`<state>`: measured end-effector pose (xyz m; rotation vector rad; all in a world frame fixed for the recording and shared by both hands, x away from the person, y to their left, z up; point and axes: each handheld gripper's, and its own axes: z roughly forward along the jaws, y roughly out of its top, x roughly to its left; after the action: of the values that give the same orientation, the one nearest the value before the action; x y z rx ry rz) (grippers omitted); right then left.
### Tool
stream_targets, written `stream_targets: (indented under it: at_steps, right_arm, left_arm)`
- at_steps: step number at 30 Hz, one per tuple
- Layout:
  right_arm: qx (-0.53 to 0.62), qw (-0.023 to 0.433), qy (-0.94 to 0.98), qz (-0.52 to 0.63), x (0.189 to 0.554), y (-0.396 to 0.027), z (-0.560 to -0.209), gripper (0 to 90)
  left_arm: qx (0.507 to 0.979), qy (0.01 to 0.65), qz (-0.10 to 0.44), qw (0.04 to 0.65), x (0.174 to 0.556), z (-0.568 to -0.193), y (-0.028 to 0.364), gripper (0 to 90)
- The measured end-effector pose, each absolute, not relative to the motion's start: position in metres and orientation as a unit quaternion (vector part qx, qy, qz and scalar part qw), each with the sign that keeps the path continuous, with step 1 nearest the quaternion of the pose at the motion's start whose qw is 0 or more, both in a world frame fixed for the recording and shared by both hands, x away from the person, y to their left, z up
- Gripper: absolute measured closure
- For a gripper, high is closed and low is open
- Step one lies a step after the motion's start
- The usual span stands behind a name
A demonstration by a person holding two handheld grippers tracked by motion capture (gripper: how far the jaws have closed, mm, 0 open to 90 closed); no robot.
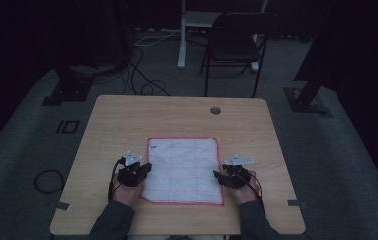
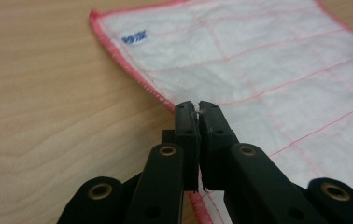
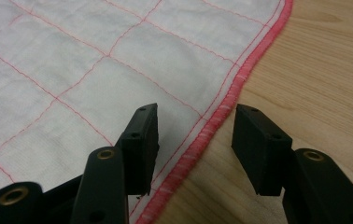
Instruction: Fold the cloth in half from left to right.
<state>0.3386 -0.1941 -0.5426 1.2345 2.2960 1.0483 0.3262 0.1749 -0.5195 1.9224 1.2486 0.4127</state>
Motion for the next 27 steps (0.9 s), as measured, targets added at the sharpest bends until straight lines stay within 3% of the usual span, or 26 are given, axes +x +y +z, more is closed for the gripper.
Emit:
stream_targets:
  at_steps: [27]
  right_arm:
    - [0.428, 0.170, 0.810, 0.364, 0.339, -0.194, -0.544, 50.0]
  left_arm:
    - [0.766, 0.426, 0.138, 0.461, 0.338, -0.478, 0.127, 88.1]
